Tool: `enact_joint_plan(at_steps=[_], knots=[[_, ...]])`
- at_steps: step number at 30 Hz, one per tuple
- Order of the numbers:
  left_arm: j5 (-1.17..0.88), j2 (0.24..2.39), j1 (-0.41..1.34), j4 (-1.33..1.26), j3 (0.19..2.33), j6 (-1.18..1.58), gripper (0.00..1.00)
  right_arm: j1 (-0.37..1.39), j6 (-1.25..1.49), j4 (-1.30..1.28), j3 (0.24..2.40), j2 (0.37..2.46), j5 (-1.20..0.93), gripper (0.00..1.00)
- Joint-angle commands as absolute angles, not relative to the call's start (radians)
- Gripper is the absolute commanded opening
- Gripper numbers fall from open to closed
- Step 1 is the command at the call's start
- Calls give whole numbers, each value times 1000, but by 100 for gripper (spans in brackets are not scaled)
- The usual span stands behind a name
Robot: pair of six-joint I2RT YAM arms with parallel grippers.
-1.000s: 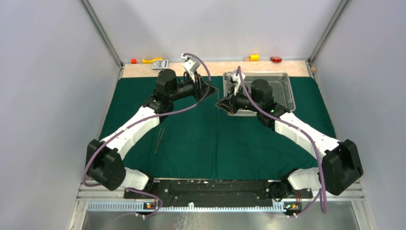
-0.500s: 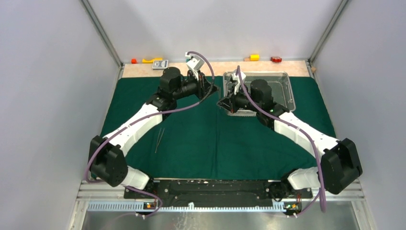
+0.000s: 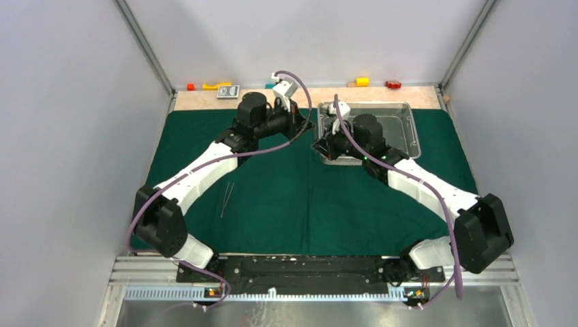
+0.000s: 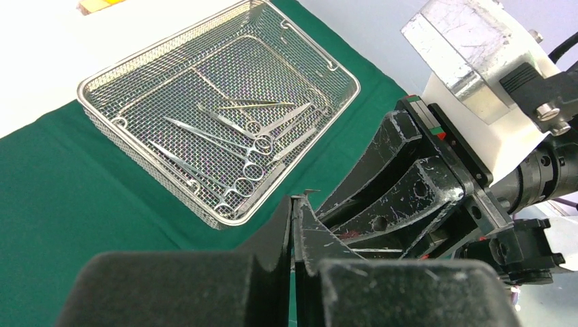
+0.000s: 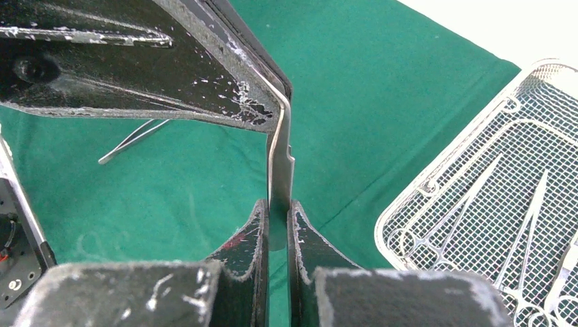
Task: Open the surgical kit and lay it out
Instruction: Place the medical item in the surgical kit.
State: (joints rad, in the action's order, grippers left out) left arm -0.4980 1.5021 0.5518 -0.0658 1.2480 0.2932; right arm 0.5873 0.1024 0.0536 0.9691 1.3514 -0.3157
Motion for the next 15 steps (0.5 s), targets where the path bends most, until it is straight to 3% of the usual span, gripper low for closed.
enact_joint_plan(at_steps=[1, 6, 15], knots=[[-464, 1519, 558, -93, 1302, 303, 0, 612, 105, 69, 1016, 1348, -321, 0], [-446, 1510, 557, -91, 1295, 300, 0, 611, 101, 62, 1019, 1345, -322, 4], [-369, 1455, 555, -41, 1257, 250, 0, 609, 48, 43, 1011, 1323, -358, 41]])
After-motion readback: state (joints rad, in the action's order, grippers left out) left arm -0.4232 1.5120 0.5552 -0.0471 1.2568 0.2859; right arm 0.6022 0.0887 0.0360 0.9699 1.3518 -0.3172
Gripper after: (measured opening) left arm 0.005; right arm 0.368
